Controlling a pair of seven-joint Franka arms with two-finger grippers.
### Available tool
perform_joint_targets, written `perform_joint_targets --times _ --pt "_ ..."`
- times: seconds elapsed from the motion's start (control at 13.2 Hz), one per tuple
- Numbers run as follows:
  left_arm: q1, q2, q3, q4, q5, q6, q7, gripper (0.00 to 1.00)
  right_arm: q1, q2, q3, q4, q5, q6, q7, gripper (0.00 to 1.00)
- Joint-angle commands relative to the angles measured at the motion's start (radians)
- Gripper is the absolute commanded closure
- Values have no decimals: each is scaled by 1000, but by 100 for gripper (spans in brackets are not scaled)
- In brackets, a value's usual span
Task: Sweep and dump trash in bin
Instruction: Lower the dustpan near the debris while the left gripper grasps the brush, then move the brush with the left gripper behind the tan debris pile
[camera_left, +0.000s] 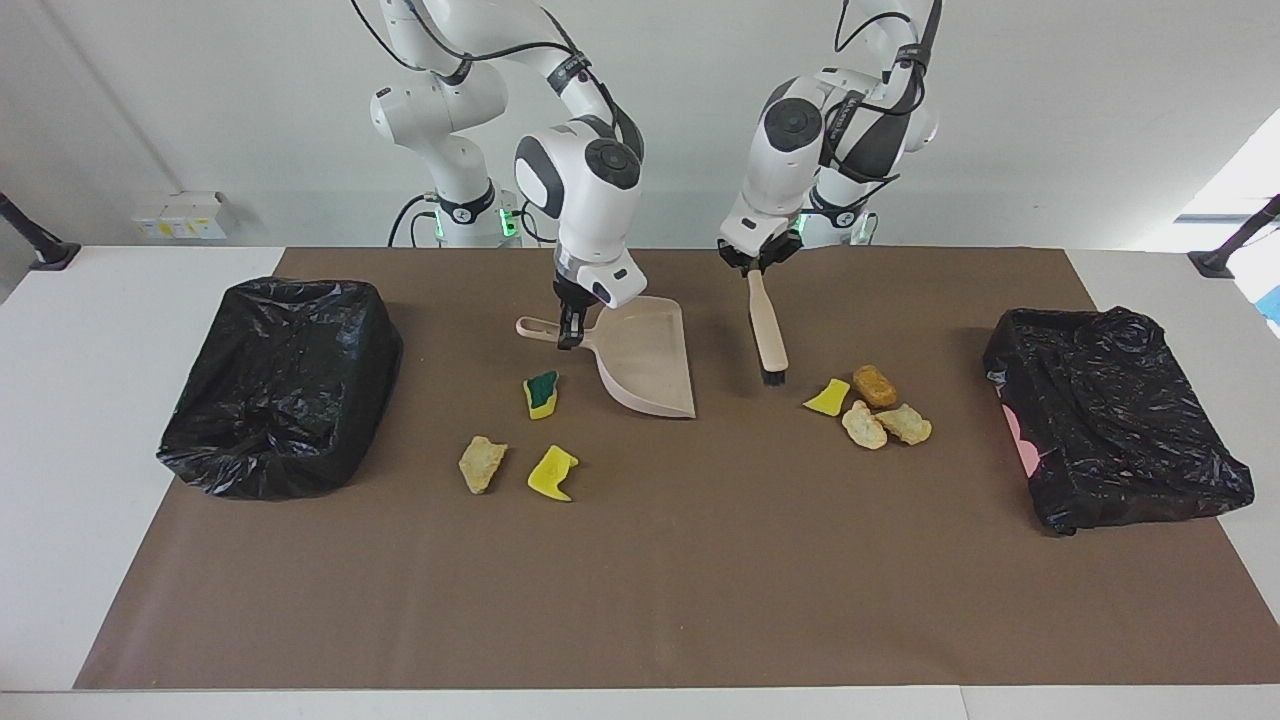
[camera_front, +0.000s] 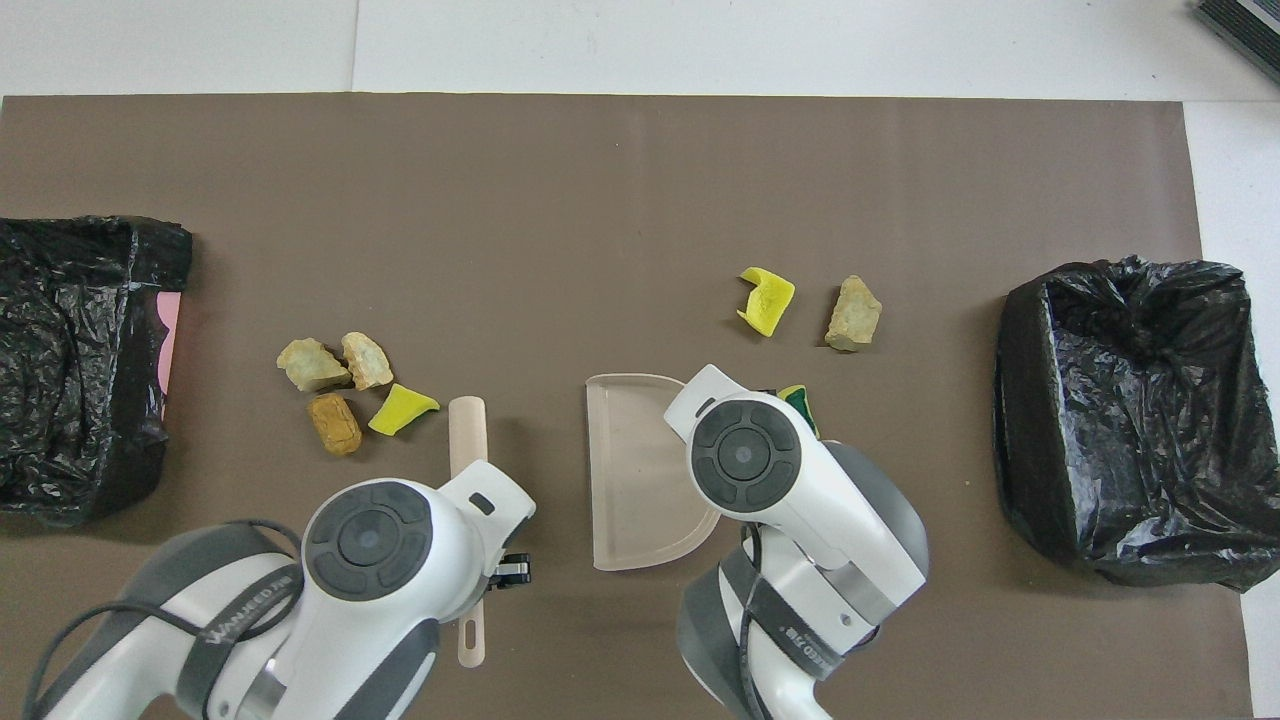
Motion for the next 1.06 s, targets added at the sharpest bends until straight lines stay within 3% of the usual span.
perform_joint_targets --times 0.0,0.38,0.68,0.99 --pt "148 10 -12 64 52 -30 142 100 41 35 -1 4 -76 42 139 100" --pt "367 131 -11 208 149 -9 397 100 40 45 0 4 -88 62 158 100" --pt "541 184 -11 251 151 110 598 100 37 47 0 12 -88 42 145 100" --pt "576 260 -11 275 155 134 665 100 23 56 0 17 -73 39 91 100"
